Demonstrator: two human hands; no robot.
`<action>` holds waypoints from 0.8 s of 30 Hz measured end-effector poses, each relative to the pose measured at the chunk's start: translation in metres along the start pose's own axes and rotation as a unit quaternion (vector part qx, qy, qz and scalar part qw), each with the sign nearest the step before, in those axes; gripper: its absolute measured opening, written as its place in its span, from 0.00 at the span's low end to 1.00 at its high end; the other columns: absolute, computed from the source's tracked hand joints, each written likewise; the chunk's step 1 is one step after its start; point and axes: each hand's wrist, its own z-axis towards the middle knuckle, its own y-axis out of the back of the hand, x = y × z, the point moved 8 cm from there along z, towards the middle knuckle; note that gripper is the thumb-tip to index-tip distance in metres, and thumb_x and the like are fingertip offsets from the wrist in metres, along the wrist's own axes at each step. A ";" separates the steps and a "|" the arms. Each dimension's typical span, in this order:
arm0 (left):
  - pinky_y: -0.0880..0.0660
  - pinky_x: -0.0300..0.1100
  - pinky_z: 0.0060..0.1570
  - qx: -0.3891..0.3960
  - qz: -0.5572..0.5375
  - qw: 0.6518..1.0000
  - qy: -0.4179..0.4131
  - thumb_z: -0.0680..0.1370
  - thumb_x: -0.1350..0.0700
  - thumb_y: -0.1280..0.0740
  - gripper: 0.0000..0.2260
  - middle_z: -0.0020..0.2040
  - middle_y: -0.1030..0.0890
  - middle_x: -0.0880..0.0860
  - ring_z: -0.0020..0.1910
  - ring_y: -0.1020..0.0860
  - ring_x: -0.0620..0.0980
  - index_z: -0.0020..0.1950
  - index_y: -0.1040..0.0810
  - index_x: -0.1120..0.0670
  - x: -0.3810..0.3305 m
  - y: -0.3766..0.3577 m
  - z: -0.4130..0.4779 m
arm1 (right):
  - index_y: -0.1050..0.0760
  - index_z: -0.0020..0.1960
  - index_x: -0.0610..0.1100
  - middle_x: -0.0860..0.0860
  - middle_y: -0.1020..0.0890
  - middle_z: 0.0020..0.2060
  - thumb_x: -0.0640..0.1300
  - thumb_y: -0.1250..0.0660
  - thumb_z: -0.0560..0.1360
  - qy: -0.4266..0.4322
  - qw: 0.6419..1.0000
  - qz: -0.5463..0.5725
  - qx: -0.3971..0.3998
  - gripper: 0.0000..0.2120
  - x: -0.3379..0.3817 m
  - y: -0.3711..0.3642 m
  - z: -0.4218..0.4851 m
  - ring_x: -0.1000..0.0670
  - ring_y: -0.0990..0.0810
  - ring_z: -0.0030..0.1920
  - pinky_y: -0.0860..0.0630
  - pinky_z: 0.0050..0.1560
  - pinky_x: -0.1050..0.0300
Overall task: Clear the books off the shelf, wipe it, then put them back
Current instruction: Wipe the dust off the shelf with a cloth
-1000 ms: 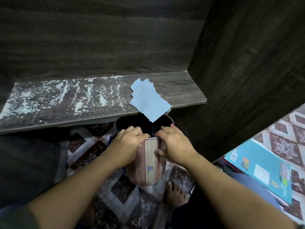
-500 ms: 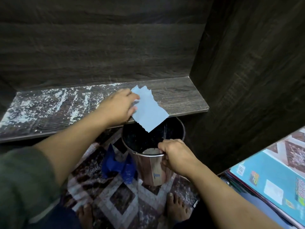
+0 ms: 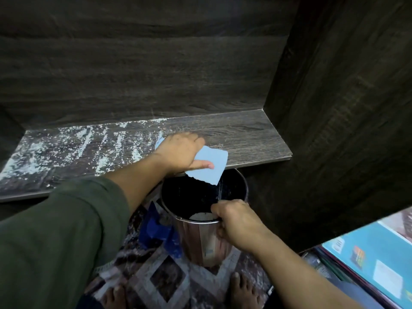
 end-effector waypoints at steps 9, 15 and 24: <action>0.43 0.53 0.68 0.037 -0.161 0.985 0.057 0.80 0.38 0.48 0.24 0.73 0.36 0.50 0.70 0.39 0.54 0.76 0.40 0.41 0.001 -0.008 0.002 | 0.28 0.43 0.49 0.48 0.22 0.47 0.39 0.33 0.67 -0.026 1.000 0.003 0.017 0.08 0.005 -0.005 0.012 0.40 0.23 0.49 0.37 0.40 0.57; 0.36 0.49 0.67 0.031 -0.157 0.987 0.028 0.79 0.37 0.42 0.27 0.67 0.30 0.52 0.68 0.33 0.55 0.77 0.40 0.42 0.003 -0.011 -0.002 | 0.34 0.41 0.53 0.48 0.23 0.47 0.39 0.32 0.67 -0.021 0.999 -0.015 0.034 0.14 0.007 -0.006 0.013 0.41 0.23 0.49 0.40 0.41 0.58; 0.28 0.57 0.52 -0.193 -0.033 0.977 0.085 0.77 0.48 0.33 0.24 0.57 0.27 0.63 0.54 0.27 0.64 0.71 0.31 0.56 0.100 0.060 -0.003 | 0.36 0.42 0.54 0.51 0.24 0.46 0.43 0.27 0.67 -0.022 0.998 -0.018 0.058 0.17 0.006 -0.014 0.016 0.42 0.22 0.50 0.39 0.43 0.59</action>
